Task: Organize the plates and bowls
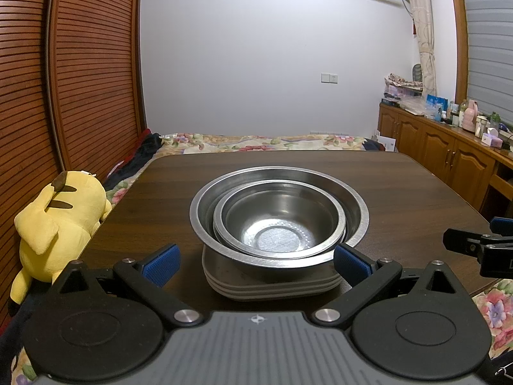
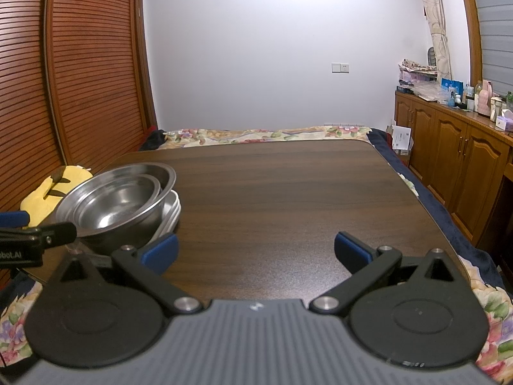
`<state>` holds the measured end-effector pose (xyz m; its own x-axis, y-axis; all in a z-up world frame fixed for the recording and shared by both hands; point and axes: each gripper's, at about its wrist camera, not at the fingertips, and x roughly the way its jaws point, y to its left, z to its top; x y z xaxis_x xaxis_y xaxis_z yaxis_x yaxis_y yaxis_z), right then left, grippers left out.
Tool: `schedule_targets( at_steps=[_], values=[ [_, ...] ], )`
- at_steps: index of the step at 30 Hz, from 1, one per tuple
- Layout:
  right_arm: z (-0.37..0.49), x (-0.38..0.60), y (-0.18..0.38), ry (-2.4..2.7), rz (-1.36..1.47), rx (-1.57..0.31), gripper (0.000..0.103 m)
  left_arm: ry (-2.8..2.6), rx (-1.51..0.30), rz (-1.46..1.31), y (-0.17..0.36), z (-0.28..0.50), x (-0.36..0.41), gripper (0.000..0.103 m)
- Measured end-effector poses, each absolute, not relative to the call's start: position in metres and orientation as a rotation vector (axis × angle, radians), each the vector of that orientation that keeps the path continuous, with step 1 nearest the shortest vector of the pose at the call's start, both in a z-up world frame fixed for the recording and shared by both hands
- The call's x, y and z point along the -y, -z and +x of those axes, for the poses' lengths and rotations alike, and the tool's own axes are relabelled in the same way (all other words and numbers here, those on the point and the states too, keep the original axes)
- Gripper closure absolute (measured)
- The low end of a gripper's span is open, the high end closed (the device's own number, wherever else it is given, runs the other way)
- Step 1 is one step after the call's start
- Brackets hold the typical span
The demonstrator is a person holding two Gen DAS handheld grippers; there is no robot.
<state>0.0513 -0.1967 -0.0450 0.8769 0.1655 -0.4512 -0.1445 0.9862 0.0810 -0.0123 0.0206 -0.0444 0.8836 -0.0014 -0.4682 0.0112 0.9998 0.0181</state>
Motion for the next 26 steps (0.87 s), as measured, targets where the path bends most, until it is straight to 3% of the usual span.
schedule_targets(
  at_steps=[26],
  values=[
    [0.0520,0.1951,0.0465,-0.160,0.048,-0.475,0.000,0.007,-0.490,0.020,0.0435,-0.0106,-0.0228,0.000]
  ],
)
